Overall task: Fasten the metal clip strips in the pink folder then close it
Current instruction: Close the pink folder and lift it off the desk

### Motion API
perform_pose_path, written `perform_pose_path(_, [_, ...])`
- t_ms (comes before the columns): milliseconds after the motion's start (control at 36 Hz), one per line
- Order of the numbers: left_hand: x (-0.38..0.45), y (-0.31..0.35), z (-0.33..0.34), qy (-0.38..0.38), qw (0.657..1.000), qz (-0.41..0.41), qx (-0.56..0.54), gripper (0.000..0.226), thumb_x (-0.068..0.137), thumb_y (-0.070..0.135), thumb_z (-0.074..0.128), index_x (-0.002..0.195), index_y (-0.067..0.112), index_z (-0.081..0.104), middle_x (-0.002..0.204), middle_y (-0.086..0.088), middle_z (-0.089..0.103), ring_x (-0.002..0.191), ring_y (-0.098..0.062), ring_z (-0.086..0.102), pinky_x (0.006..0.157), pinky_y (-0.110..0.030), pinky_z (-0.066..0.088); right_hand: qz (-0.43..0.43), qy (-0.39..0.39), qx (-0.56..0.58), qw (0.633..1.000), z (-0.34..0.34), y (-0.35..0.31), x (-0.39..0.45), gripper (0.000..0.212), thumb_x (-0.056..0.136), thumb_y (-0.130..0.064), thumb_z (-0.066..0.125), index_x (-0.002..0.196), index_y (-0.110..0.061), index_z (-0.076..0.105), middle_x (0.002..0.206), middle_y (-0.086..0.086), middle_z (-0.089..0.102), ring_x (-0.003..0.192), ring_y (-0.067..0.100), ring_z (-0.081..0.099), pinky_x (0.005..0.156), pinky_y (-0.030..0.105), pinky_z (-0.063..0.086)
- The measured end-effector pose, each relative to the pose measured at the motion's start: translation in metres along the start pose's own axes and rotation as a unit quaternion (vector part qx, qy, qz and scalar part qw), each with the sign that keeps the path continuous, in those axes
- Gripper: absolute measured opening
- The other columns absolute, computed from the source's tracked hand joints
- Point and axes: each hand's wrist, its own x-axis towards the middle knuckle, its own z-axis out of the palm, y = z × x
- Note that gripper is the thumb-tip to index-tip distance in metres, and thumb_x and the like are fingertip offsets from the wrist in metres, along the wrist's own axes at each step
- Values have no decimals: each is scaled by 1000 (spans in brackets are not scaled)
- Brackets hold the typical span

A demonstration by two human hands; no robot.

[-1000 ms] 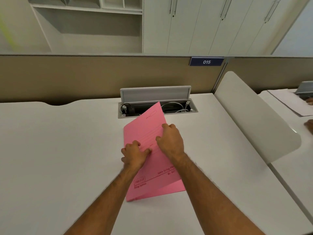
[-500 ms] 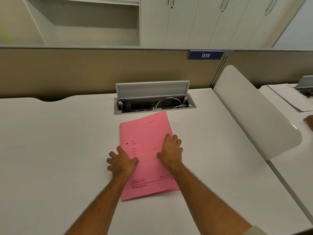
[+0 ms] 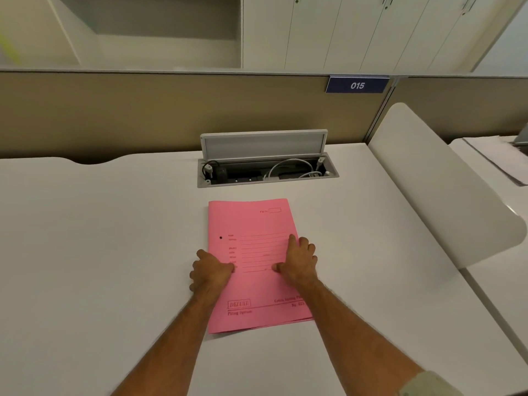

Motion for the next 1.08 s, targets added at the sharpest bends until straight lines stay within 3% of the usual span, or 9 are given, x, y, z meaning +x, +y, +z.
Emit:
perform_pose_path(167, [-1,-2,-1,-31,995,4,-98,44,86,15,74,121,4,50,121,-18,65,105,-37,65,94,-52,55,5,3,7,1000,2,2,0,88,79,-46,78,146,-16,29,144,12,38,133,32,35,108,48,37])
perform_pose_path(361, [1,-5,-3,-57,982,38,-176,37,89,0,61,119,10,43,110,-12,63,88,-28,65,66,-38,57,11,0,13,1000,2,1,0,87,83,-46,75,150,-18,27,146,13,37,134,32,33,109,49,35])
perform_pose_path(472, [3,-6,-5,-62,975,58,-205,33,89,-1,59,114,15,45,102,-6,64,85,-26,66,58,-32,54,17,11,43,999,3,1,0,87,86,-45,71,153,-20,22,146,13,38,134,32,34,109,50,34])
perform_pose_path(583, [4,-8,-16,-49,969,97,-220,29,89,2,57,105,25,47,97,0,65,81,-21,68,50,-26,51,24,45,137,989,1,-1,-1,93,84,-44,74,155,-19,20,146,13,41,134,35,37,108,52,36])
perform_pose_path(750, [16,-15,-40,-22,964,151,-219,27,96,17,61,112,31,44,98,8,65,80,-16,69,49,-22,52,50,38,364,929,-2,-17,-3,92,85,-33,76,155,-16,19,146,12,49,129,35,54,104,54,49])
perform_pose_path(833, [27,-20,-55,-2,964,151,-218,27,97,17,59,114,30,43,98,8,64,82,-18,70,52,-26,53,55,28,389,919,2,-34,-2,81,92,-23,67,156,-19,17,140,12,57,121,33,60,100,48,51])
perform_pose_path(889, [35,-25,-68,16,965,147,-218,27,97,16,58,113,29,42,97,8,63,81,-17,69,52,-25,52,51,26,396,916,4,-48,-1,71,94,-13,58,153,-21,20,129,10,62,106,27,64,89,41,55])
perform_pose_path(1000, [55,-36,-98,57,962,132,-233,34,94,14,64,113,25,39,94,8,61,79,-19,69,52,-26,52,21,19,393,919,9,-85,2,58,92,-4,46,145,-22,32,100,-6,63,86,13,64,71,26,52])
perform_pose_path(1083, [70,-44,-119,95,959,130,-234,36,91,12,67,110,20,38,95,3,61,79,-18,66,53,-24,49,0,27,390,921,12,-115,5,49,94,-1,44,138,-22,38,94,-11,62,82,3,62,61,16,50])
